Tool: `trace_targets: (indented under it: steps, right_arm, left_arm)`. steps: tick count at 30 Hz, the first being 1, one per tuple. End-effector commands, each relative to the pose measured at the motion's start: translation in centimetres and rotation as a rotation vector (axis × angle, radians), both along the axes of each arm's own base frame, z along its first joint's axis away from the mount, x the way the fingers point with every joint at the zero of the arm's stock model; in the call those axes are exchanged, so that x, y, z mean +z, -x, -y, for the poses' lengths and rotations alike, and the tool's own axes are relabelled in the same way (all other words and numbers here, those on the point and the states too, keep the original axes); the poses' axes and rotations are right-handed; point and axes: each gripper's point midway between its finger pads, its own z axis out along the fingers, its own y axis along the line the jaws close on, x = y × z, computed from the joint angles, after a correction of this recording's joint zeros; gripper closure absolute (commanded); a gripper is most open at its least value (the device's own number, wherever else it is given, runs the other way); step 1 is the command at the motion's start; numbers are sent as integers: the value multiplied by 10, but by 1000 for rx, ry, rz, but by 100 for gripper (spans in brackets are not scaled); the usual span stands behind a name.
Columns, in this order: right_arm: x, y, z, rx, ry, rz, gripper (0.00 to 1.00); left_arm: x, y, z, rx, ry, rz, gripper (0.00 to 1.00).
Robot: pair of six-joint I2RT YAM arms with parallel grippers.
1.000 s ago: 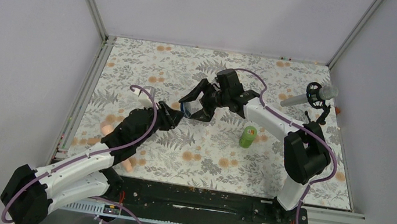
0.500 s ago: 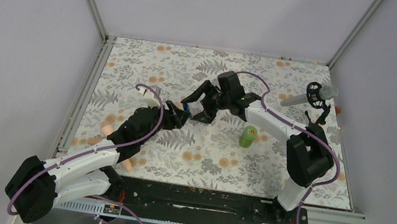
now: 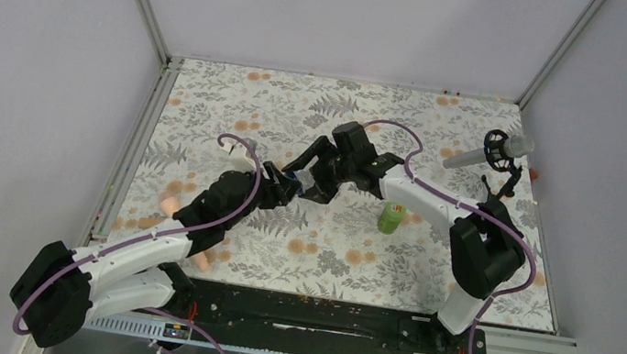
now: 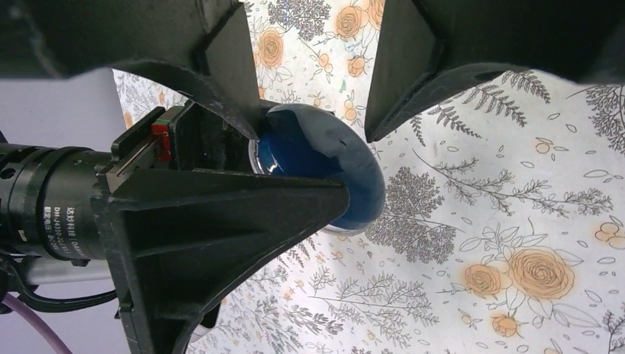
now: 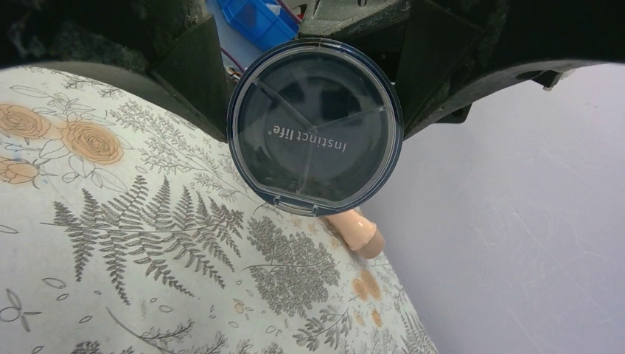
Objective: Sort the pills into containers
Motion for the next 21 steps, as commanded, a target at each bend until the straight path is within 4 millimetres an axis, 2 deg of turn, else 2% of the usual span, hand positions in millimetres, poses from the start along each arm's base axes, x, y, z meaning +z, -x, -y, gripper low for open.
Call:
trace_targets:
  steps: [1, 4, 10, 15, 21]
  right_arm:
    - [16, 21, 7, 26, 12, -2, 60]
    - [9, 24, 7, 38, 19, -22, 61]
    - [-3, 29, 14, 26, 41, -46, 62]
    - [-7, 31, 16, 21, 45, -55, 62]
    - [-5, 33, 10, 41, 14, -60, 62]
  left_arm:
    - [-16, -16, -35, 190, -68, -36, 49]
    - [-24, -13, -35, 180, -64, -47, 52]
    - [-44, -6, -38, 181, -75, -82, 67]
    - [-51, -5, -40, 191, -81, -100, 67]
    - [-47, -8, -27, 134, -59, -70, 55]
